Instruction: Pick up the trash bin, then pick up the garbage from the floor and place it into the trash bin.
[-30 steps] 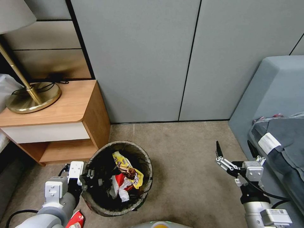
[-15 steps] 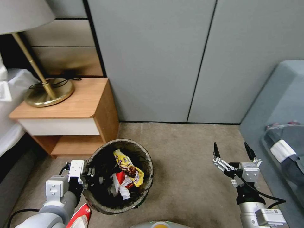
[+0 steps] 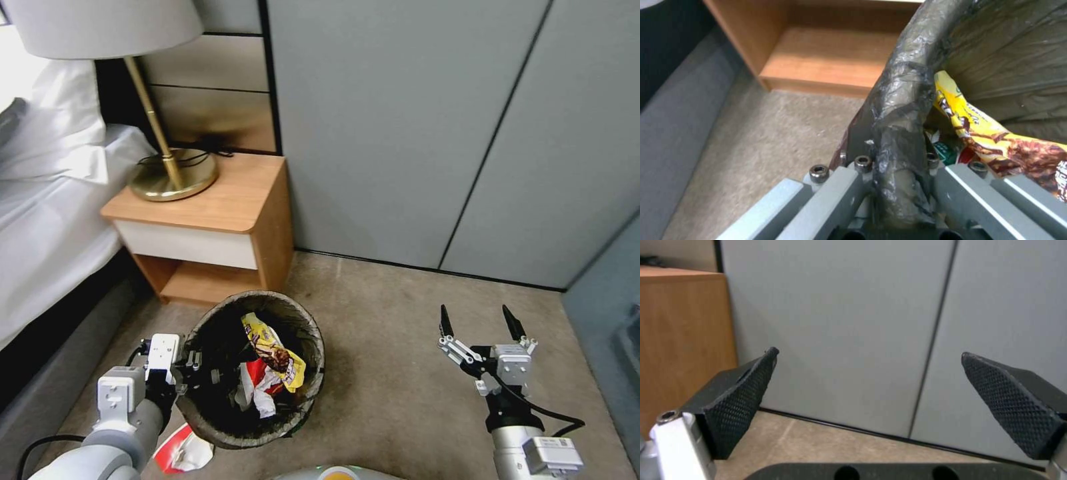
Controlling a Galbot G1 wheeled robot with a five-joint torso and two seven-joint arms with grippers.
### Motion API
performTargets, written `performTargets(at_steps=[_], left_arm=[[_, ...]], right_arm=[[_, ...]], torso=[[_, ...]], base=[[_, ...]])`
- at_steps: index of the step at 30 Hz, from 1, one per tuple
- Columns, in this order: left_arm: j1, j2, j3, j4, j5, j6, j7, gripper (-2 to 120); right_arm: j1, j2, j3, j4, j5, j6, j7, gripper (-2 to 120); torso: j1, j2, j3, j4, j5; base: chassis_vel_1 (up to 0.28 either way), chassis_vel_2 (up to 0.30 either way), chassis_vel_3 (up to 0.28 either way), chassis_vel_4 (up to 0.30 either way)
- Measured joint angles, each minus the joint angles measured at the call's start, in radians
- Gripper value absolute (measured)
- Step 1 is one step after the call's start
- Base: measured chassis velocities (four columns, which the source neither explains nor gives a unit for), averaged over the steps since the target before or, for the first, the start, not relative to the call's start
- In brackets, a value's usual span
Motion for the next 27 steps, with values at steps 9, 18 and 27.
performTargets(at_steps=[9, 18, 27], left_arm=[[0.002, 0.0, 0.001, 0.0, 0.001, 0.0, 0.001, 1], [0.005, -0.004, 0.001, 0.0, 0.002, 0.0, 0.002, 1], [0.01, -0.007, 0.001, 0.0, 0.003, 0.0, 0.002, 1]], right_arm=[[-0.002, 0.0, -0.002, -0.011, 0.0, 0.001, 0.006, 100], [0.003, -0.002, -0.01, -0.015, -0.001, 0.003, 0.008, 100], [0.003, -0.002, -0.017, -0.017, -0.002, 0.004, 0.01, 100]], torso=[[0.0, 0.0, 0.0, 0.0, 0.0], [0.0, 0.0, 0.0, 0.0001, 0.0], [0.0, 0.0, 0.0, 0.0, 0.0001]], base=[[0.086, 0.077, 0.079, 0.088], [0.083, 0.088, 0.074, 0.079], [0.08, 0.085, 0.068, 0.083]])
